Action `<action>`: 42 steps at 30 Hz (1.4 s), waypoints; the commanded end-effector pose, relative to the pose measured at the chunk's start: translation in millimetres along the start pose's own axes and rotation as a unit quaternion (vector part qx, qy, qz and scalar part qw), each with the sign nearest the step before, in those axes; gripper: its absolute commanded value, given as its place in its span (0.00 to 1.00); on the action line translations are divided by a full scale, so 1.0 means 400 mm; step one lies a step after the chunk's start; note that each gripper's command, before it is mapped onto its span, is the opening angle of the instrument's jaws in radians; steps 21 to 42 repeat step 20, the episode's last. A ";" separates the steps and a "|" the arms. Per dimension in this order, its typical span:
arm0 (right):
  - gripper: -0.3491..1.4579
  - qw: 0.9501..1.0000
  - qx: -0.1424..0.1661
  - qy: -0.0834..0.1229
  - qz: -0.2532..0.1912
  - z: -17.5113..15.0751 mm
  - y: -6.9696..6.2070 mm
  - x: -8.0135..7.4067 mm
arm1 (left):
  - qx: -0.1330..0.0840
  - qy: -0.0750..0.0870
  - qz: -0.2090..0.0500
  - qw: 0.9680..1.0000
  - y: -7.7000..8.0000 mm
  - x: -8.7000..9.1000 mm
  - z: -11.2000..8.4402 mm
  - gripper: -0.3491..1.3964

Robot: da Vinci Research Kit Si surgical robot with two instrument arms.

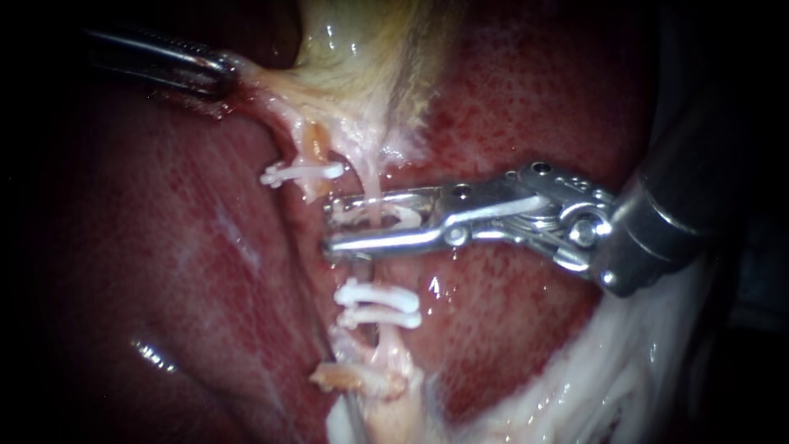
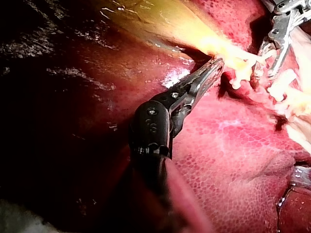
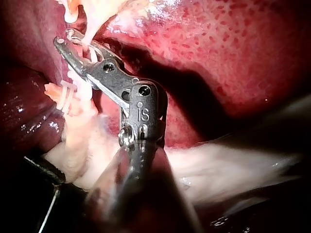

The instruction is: Clipping third clip right tube

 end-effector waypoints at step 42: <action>0.01 0.999 0.006 -0.012 0.046 0.0000 0.0002 -0.0002 | 0.000 0.000 0.000 1.000 -0.0001 0.0001 0.0001 0.00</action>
